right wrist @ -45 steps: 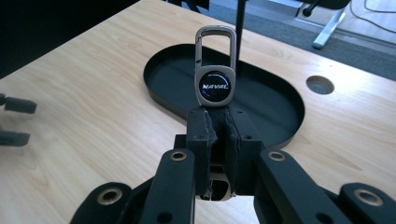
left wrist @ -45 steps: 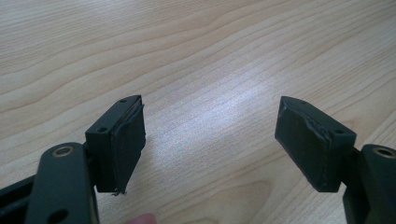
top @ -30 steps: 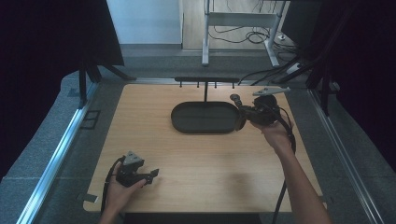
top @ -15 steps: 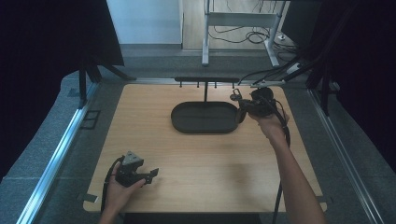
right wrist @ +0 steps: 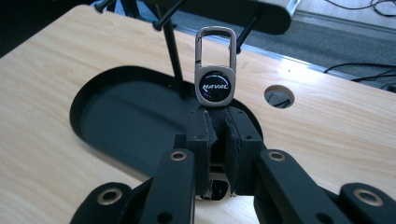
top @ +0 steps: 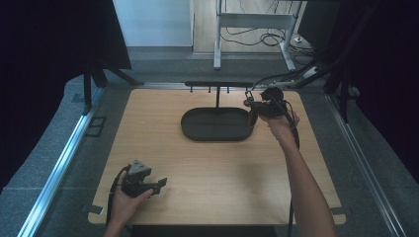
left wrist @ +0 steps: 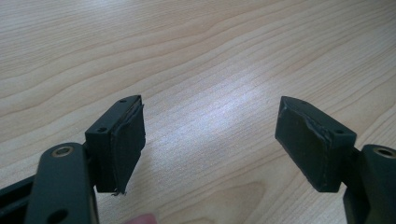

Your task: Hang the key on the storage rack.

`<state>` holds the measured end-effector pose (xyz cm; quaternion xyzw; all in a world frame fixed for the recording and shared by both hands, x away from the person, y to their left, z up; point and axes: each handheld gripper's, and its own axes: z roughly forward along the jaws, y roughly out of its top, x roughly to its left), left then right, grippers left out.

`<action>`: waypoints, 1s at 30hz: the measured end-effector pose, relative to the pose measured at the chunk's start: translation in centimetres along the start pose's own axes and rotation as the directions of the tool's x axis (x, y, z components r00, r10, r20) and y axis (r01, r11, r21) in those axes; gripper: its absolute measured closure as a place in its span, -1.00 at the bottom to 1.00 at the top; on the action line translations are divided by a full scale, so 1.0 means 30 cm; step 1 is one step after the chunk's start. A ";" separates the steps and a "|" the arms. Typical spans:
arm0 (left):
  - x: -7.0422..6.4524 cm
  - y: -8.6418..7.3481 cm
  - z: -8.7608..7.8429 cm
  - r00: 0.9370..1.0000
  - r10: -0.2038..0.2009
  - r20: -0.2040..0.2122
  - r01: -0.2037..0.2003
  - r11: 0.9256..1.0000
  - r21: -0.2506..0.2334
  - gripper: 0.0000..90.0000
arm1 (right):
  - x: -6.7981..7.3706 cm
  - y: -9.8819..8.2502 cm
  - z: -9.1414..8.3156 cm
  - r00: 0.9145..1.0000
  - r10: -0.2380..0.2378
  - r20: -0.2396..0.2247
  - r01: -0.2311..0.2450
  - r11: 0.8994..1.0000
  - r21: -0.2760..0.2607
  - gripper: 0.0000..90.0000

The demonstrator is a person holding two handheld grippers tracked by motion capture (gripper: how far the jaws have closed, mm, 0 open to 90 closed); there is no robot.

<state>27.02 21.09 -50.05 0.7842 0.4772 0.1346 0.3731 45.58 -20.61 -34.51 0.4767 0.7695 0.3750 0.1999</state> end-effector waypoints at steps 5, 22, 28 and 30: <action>0.004 -0.001 -0.003 1.000 -0.002 -0.001 0.002 1.000 -0.001 -0.45 | -0.013 0.007 0.022 1.000 0.017 0.018 -0.017 1.000 0.001 0.80; 0.000 0.001 -0.002 1.000 0.003 0.003 -0.003 1.000 0.001 -0.45 | -0.008 -0.004 0.091 0.999 0.046 0.019 -0.046 0.999 -0.005 0.80; -0.001 0.001 -0.002 1.000 0.003 0.003 -0.003 1.000 0.001 -0.45 | -0.008 -0.006 0.103 0.998 0.055 0.028 -0.055 0.998 -0.007 0.80; -0.003 0.001 0.000 1.000 0.004 0.003 -0.004 1.000 0.002 -0.45 | -0.008 -0.007 0.108 0.998 0.059 0.028 -0.059 0.998 -0.007 0.80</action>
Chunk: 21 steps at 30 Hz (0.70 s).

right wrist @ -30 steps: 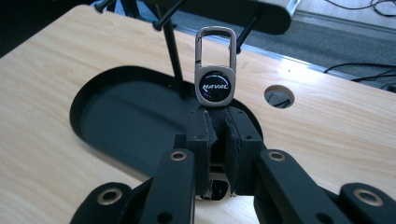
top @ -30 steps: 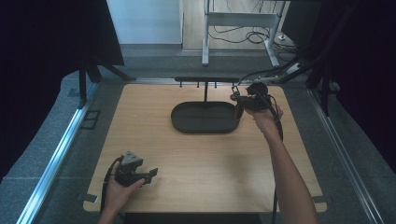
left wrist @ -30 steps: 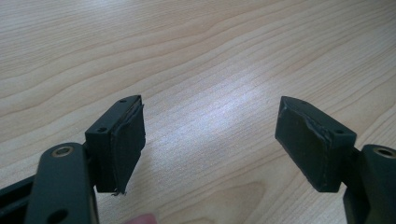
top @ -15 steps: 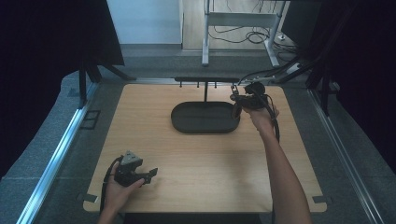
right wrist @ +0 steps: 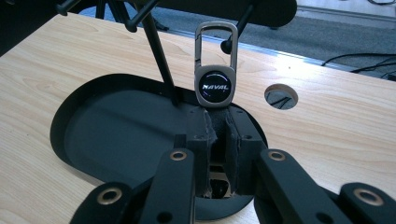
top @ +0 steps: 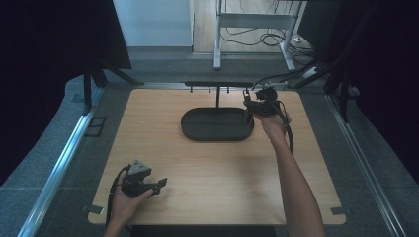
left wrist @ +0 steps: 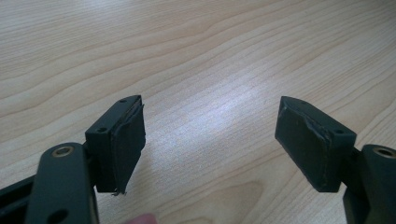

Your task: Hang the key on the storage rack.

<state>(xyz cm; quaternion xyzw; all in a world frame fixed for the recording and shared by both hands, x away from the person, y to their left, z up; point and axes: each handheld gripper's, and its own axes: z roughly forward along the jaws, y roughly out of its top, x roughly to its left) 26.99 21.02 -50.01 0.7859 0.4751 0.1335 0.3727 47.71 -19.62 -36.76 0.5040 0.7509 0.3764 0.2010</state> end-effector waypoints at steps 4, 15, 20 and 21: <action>0.000 0.000 -0.001 1.000 0.000 0.001 0.000 1.000 -0.001 -0.45 | 0.000 -0.003 0.011 1.000 0.006 0.009 -0.006 1.000 -0.004 0.80; 0.006 -0.001 -0.002 1.000 -0.003 0.000 0.003 1.000 -0.003 -0.45 | -0.003 -0.010 0.048 0.999 0.024 0.023 -0.024 1.000 -0.001 0.79; 0.009 -0.001 -0.006 1.000 -0.007 -0.001 0.007 1.000 -0.005 -0.45 | -0.009 -0.011 0.066 0.999 0.037 0.033 -0.037 0.999 -0.008 0.80; 0.010 -0.001 -0.006 1.000 -0.007 -0.003 0.007 1.000 -0.006 -0.45 | -0.011 -0.011 0.070 0.998 0.044 0.033 -0.043 0.999 -0.010 0.79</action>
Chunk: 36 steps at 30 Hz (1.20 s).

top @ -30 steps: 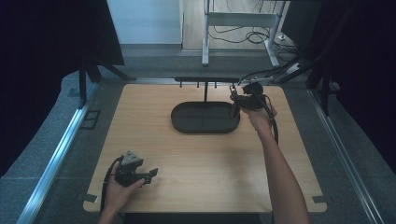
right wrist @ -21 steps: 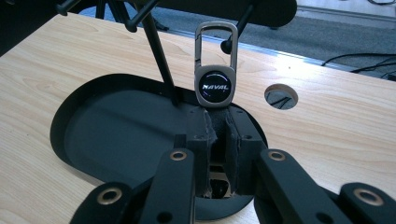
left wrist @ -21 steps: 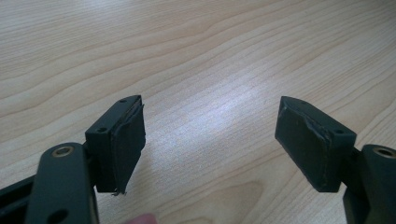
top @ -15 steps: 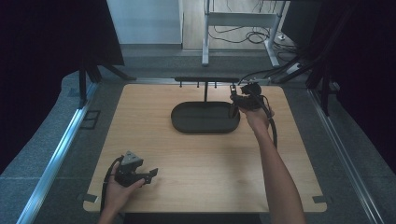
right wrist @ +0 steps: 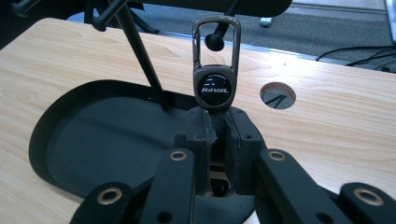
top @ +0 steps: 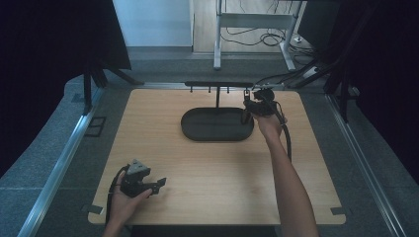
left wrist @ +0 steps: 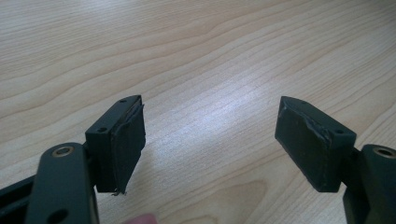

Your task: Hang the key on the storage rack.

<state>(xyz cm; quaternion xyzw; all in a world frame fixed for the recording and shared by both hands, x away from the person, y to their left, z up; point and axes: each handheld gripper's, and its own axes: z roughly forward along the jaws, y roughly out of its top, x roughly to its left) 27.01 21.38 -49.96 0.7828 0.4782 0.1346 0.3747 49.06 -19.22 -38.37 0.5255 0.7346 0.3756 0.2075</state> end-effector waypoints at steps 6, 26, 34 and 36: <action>0.002 0.000 0.000 1.000 0.001 0.000 -0.001 1.000 0.001 -0.44 | 0.000 -0.001 0.021 1.000 0.012 0.001 -0.012 1.000 -0.007 0.79; 0.001 0.000 -0.002 1.000 0.000 -0.002 0.000 1.000 -0.003 -0.45 | 0.021 -0.042 0.017 1.000 0.000 -0.008 -0.001 0.998 -0.066 0.11; -0.003 0.001 0.002 1.000 0.005 -0.004 -0.005 1.000 0.000 -0.45 | 0.022 -0.095 -0.044 0.997 -0.019 -0.071 0.012 0.994 -0.108 0.04; -0.005 0.001 0.003 1.000 0.006 -0.005 -0.006 1.000 0.000 -0.45 | 0.025 -0.107 -0.062 0.995 -0.031 -0.091 0.021 0.994 -0.107 0.04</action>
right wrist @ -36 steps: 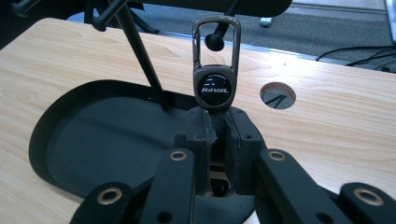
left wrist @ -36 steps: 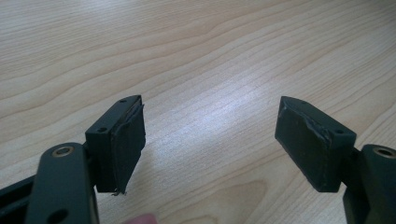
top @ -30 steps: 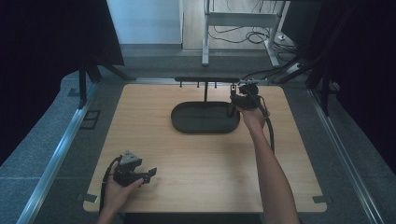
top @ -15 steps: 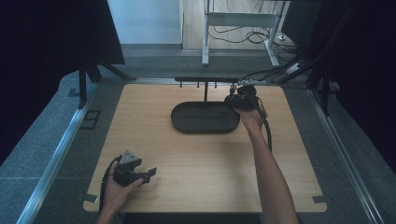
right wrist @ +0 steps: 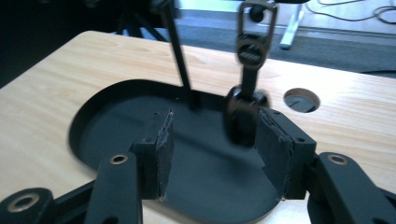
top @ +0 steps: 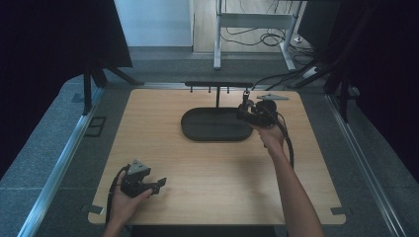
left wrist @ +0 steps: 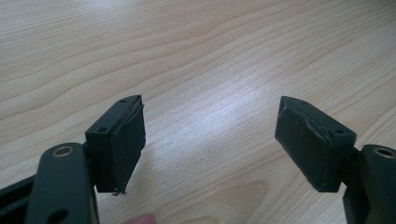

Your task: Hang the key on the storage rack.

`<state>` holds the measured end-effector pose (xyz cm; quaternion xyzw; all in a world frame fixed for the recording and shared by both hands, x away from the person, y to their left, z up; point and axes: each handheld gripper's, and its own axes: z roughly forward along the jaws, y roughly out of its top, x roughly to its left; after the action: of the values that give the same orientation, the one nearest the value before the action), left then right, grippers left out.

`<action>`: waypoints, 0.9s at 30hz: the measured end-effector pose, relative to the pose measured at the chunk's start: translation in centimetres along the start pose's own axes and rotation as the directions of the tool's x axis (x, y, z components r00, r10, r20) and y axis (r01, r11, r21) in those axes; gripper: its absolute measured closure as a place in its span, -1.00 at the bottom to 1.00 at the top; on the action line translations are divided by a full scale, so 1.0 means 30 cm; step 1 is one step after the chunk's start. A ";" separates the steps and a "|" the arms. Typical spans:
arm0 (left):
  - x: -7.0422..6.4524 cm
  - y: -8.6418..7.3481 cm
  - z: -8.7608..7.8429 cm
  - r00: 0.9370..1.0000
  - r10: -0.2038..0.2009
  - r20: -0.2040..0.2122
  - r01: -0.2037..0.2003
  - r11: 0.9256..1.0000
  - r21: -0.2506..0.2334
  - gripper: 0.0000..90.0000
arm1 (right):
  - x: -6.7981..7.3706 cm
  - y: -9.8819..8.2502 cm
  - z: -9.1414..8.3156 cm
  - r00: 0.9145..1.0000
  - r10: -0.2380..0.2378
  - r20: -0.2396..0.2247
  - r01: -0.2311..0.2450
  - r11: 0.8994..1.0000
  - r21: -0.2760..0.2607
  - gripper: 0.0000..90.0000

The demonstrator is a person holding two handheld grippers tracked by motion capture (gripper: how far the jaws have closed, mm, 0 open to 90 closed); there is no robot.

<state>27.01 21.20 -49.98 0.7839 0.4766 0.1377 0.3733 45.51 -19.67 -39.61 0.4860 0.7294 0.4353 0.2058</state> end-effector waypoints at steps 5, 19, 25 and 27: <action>-0.005 0.001 0.004 1.000 0.003 -0.001 -0.003 1.000 0.002 -0.44 | 0.017 -0.025 -0.056 0.998 -0.025 -0.057 0.023 0.999 -0.036 0.07; -0.012 0.003 0.010 1.000 0.017 -0.001 -0.017 1.000 0.003 -0.45 | 0.058 -0.180 -0.212 0.985 -0.063 -0.162 0.046 0.993 -0.106 0.08; -0.014 0.003 0.015 1.000 0.022 -0.005 -0.022 1.000 0.011 -0.44 | 0.044 -0.294 -0.268 0.985 -0.057 -0.165 0.040 0.994 -0.104 0.08; -0.014 0.003 0.017 1.000 0.023 -0.005 -0.022 1.000 0.012 -0.44 | 0.038 -0.333 -0.281 0.985 -0.056 -0.164 0.041 0.995 -0.092 0.08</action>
<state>27.14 20.58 -50.20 0.7911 0.4695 0.1410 0.3657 33.62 -23.80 -43.29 0.4206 0.7357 0.5009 0.1758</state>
